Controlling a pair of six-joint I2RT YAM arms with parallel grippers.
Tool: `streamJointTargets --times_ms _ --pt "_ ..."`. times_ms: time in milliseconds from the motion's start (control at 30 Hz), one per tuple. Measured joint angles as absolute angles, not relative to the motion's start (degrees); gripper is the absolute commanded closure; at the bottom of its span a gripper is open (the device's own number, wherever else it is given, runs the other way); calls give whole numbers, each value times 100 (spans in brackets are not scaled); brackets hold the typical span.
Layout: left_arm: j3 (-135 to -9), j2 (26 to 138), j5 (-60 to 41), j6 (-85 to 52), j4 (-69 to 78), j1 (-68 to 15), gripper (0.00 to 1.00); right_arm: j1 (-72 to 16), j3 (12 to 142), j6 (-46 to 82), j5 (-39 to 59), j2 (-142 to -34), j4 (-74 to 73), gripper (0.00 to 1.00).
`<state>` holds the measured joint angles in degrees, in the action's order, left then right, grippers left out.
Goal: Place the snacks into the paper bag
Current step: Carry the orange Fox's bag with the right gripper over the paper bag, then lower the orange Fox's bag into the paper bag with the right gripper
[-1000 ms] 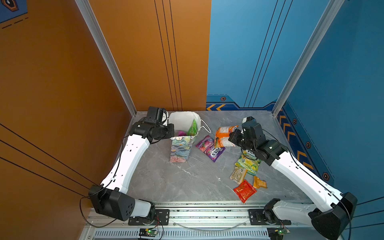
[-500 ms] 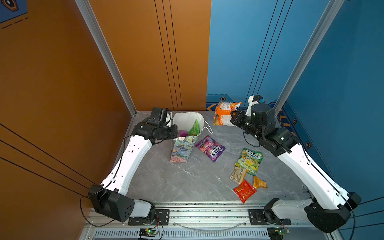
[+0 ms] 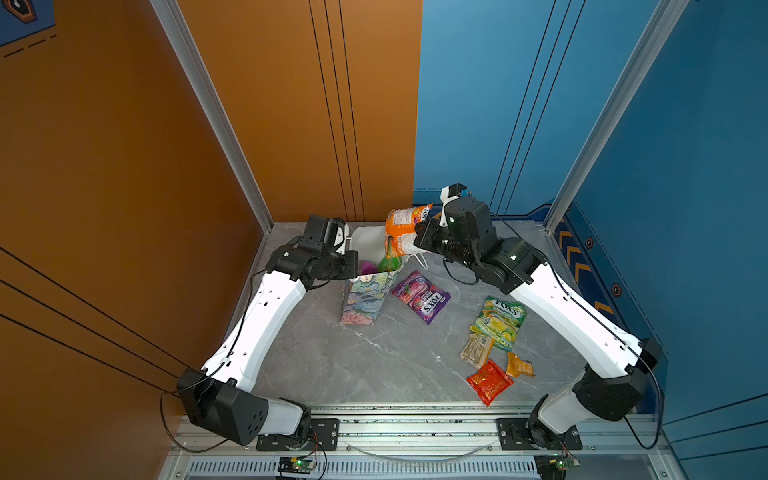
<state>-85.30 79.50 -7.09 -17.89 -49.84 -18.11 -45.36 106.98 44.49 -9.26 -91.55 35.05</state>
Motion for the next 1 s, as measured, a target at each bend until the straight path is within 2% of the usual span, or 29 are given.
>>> streamJointTargets --times_ms 200,600,1000 --pt "-8530 7948 -707 -1774 -4987 -1820 98 -4600 11052 4431 -880 -9596 3844 100" --pt "-8530 7948 -707 -1732 -4969 -1920 98 -4762 11297 4486 -722 -9830 4174 100" --pt "-8530 7883 -711 -1662 -4967 -2053 98 -4724 11360 4851 320 -10499 4112 100"
